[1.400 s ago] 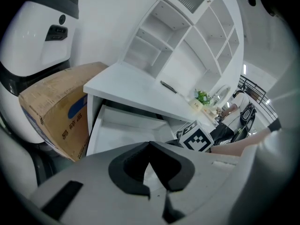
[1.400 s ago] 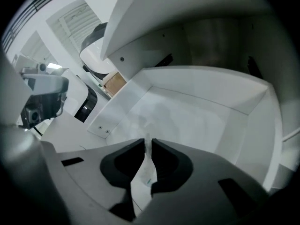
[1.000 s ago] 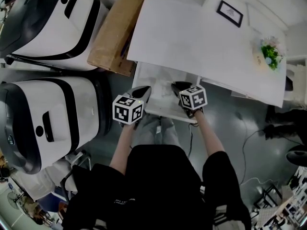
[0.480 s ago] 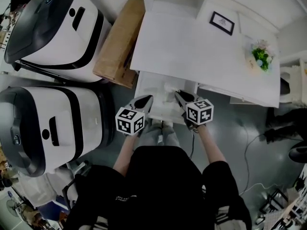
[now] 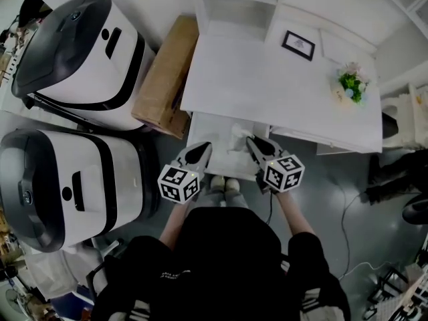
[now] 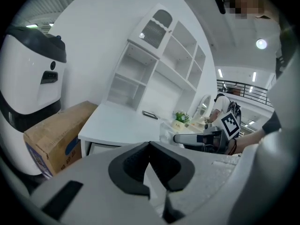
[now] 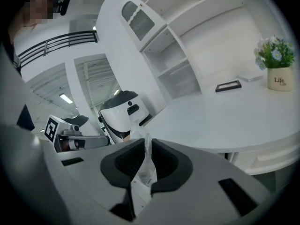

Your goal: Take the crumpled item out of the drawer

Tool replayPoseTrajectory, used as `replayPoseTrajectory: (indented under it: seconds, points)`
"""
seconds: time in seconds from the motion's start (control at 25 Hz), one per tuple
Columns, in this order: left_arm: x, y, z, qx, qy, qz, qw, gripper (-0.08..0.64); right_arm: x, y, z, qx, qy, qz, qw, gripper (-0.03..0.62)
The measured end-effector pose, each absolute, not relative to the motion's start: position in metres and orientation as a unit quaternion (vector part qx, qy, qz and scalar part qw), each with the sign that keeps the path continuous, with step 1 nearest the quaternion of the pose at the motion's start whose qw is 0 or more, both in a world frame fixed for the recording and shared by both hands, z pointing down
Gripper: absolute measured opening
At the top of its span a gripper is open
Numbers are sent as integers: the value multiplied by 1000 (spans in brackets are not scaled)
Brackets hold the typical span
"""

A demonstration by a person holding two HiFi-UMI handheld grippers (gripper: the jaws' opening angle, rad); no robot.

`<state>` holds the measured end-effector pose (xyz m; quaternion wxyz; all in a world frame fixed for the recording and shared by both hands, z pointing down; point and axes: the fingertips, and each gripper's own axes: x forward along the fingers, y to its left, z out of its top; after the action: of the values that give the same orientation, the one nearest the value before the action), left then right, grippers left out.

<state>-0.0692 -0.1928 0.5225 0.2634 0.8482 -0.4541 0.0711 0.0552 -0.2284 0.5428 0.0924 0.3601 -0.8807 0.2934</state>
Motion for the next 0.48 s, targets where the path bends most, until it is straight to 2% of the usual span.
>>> replayPoseTrajectory:
  seconds: [0.48]
  points:
    - [-77,-196,439,853,-491,16,174,-3,84,-233,447,391,-894,219,-15,35]
